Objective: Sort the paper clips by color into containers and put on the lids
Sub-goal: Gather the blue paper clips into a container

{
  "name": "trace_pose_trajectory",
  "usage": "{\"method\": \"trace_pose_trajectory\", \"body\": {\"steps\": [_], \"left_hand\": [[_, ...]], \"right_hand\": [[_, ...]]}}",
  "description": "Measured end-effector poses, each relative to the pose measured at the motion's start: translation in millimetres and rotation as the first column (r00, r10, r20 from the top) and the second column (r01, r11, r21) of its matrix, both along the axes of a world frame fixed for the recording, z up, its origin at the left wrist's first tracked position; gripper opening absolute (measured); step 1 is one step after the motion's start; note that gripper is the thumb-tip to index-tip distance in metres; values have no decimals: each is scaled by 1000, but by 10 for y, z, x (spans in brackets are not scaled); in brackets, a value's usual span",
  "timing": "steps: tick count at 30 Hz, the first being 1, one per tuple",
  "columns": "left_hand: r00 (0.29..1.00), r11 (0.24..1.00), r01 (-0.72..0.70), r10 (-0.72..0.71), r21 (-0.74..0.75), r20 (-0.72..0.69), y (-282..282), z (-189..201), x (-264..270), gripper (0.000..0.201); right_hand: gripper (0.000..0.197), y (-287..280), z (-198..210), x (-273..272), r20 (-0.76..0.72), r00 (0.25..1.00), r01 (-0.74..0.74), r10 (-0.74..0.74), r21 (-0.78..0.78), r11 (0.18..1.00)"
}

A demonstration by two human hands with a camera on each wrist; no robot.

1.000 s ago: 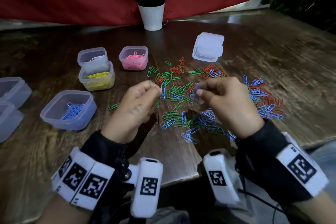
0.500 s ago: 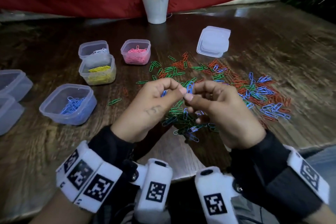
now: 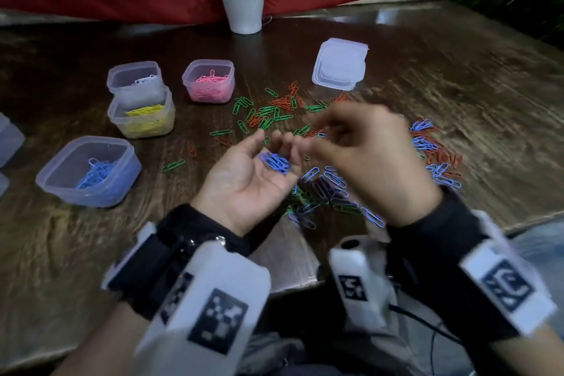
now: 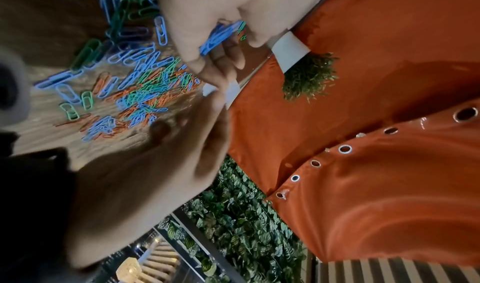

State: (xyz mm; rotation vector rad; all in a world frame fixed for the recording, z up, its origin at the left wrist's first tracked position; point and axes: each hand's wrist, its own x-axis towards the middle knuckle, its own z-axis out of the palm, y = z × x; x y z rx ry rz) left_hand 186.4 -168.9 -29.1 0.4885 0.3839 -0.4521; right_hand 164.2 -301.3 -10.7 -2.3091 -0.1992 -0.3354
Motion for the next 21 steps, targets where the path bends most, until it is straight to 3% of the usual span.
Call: {"method": "trace_pose_trajectory", "body": {"steps": [2, 3, 4, 6, 7, 8, 9, 10, 11, 13, 16, 21], "left_hand": [[993, 985, 104, -110, 138, 38, 119, 32, 87, 31], [977, 937, 165, -197, 308, 75, 166, 50, 143, 30], [940, 824, 206, -316, 528, 126, 183, 90, 176, 28], [771, 399, 105, -611, 911, 178, 128, 169, 208, 20], [649, 172, -22, -747, 985, 146, 61, 206, 217, 12], [519, -30, -172, -852, 985, 65, -24, 240, 229, 4], [414, -225, -340, -908, 913, -70, -116, 261, 250, 11], [354, -380, -487, -909, 786, -220, -197, 275, 281, 22], [336, -465, -582, -884, 667, -324, -271, 288, 317, 32], [322, -541, -650, -832, 533, -452, -385, 275, 399, 44], [297, -568, -635, -805, 523, -513, -485, 210, 469, 44], [199, -419, -666, -897, 617, -395, -522, 100, 513, 30]], "right_hand": [[9, -312, 19, -26, -2, 999, 41, -41, 100, 994], [12, -458, 3, -54, -26, 999, 50, -47, 135, 990], [14, -578, -32, -80, -57, 997, 57, -48, 162, 985], [14, -739, -127, -132, -127, 990, 86, -58, 234, 968], [15, -785, -183, -154, -155, 986, 100, -59, 270, 958], [15, -821, -251, -171, -173, 983, 113, -64, 289, 951], [16, -846, -321, -187, -182, 981, 124, -72, 291, 949], [15, -868, -389, -192, -183, 979, 136, -86, 279, 951], [14, -882, -439, -204, -184, 978, 145, -98, 263, 954], [15, -899, -502, -215, -188, 976, 155, -108, 260, 953], [15, -896, -522, -210, -199, 974, 165, -111, 280, 946], [11, -772, -475, -168, -192, 975, 136, -116, 99, 986]]}}
